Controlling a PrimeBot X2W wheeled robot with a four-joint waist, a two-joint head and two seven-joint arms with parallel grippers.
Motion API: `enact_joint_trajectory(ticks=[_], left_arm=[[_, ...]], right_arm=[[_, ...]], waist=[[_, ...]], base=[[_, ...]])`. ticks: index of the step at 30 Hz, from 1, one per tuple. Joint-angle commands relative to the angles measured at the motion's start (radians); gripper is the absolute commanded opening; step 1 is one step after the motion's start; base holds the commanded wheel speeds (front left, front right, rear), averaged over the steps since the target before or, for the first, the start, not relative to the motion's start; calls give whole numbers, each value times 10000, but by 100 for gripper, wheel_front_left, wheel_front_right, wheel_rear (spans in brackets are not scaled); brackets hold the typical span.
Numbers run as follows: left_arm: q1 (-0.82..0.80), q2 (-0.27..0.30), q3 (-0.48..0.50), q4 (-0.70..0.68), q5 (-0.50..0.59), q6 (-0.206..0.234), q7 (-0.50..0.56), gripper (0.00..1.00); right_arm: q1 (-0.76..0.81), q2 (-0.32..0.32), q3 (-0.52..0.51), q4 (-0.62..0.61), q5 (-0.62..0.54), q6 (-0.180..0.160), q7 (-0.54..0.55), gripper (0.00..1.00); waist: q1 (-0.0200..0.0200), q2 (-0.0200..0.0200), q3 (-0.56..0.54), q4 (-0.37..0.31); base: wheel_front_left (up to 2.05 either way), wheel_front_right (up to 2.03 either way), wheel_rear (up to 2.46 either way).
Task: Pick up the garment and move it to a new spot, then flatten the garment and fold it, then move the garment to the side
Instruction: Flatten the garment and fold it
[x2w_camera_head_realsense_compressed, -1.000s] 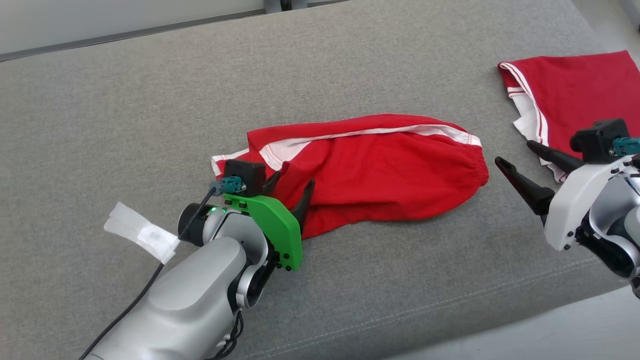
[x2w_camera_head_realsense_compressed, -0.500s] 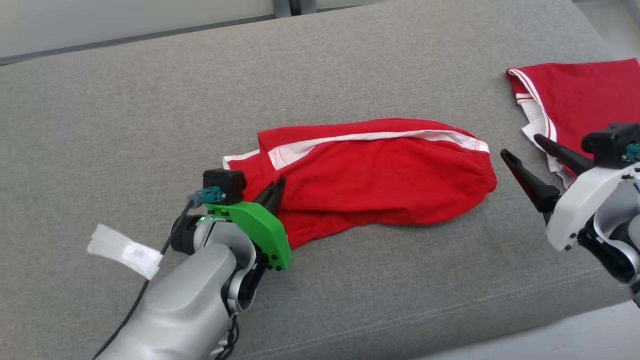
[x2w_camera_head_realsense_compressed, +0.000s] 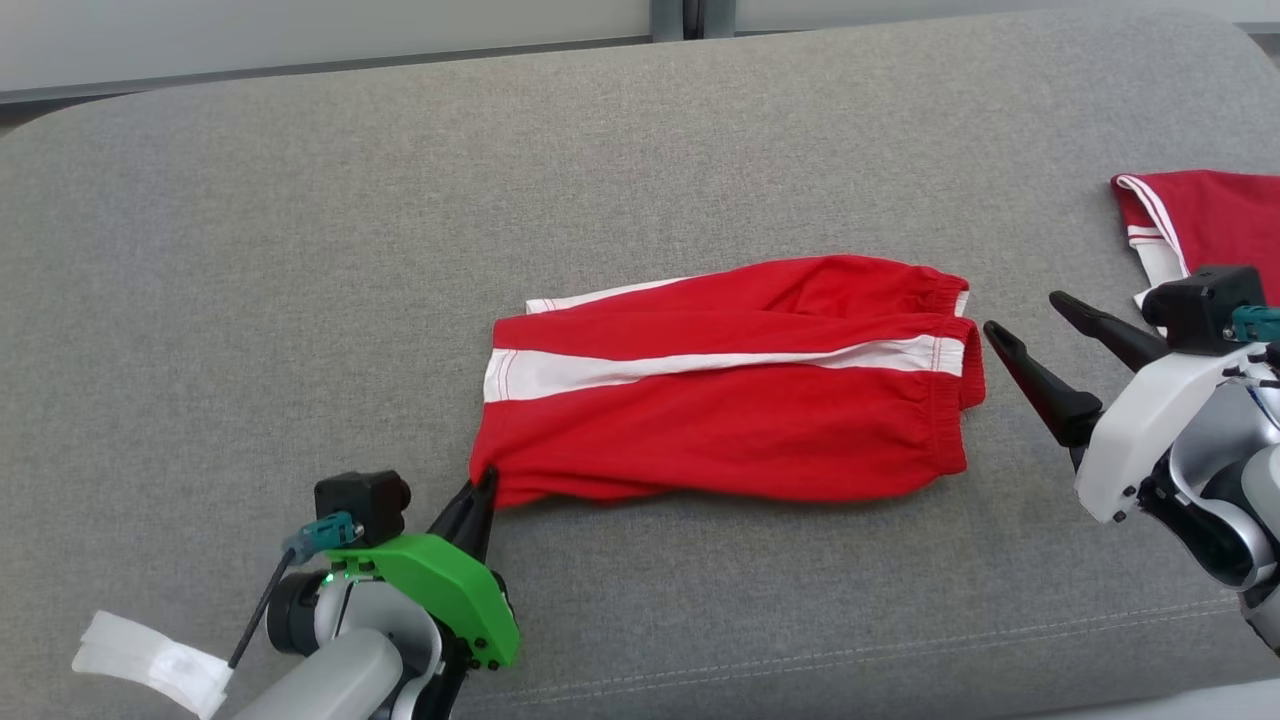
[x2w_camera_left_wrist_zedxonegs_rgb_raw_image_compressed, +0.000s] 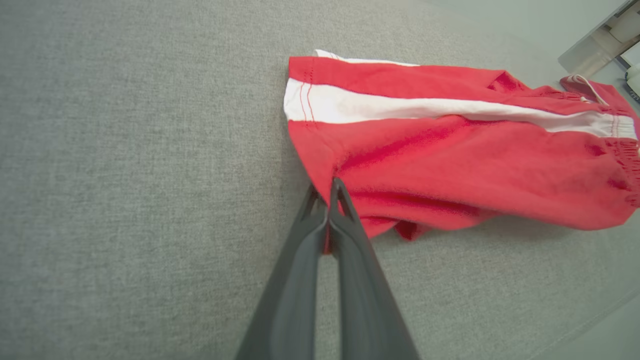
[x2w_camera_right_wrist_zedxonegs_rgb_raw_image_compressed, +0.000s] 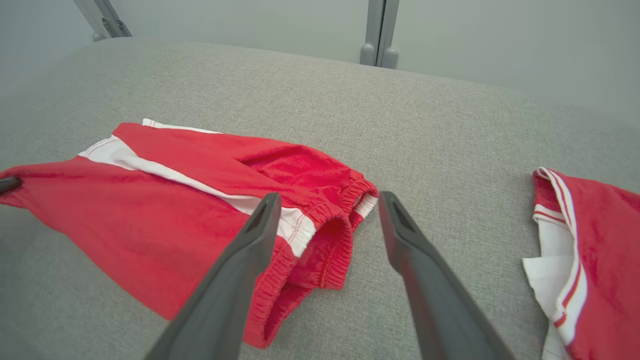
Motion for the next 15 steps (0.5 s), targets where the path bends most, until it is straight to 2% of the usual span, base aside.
enact_joint_trajectory(ticks=[1,9,10,11,12,13,15], left_arm=[[217,-27,48,-52,-110,113,-3,0],[576,-195,87,245,-251,179,-184,0],[559,-184,134,292,-212,222,-245,15],[522,-169,194,314,-150,251,-312,43],[493,-173,255,312,-131,267,-370,87],[466,-179,315,285,-123,258,-417,100],[428,-143,413,199,-63,288,-492,100]], right_arm=[[184,33,4,-16,-76,-5,128,100],[395,130,-119,7,-196,-5,326,100],[453,165,-151,5,-205,-5,288,100],[482,209,-186,-4,-216,-5,225,100],[535,246,-232,-18,-239,-5,172,100],[599,302,-295,-23,-244,-5,97,100],[776,395,-390,-51,-299,-5,-29,100]], waist=[[1,-1,63,-31],[1,-1,161,-261],[1,-1,168,-285],[1,-1,177,-310],[1,-1,180,-333],[1,-1,176,-353],[1,-1,160,-382]], base=[[0,0,0],[0,0,0],[0,0,0],[0,0,0],[0,0,0],[0,0,0],[0,0,0]])
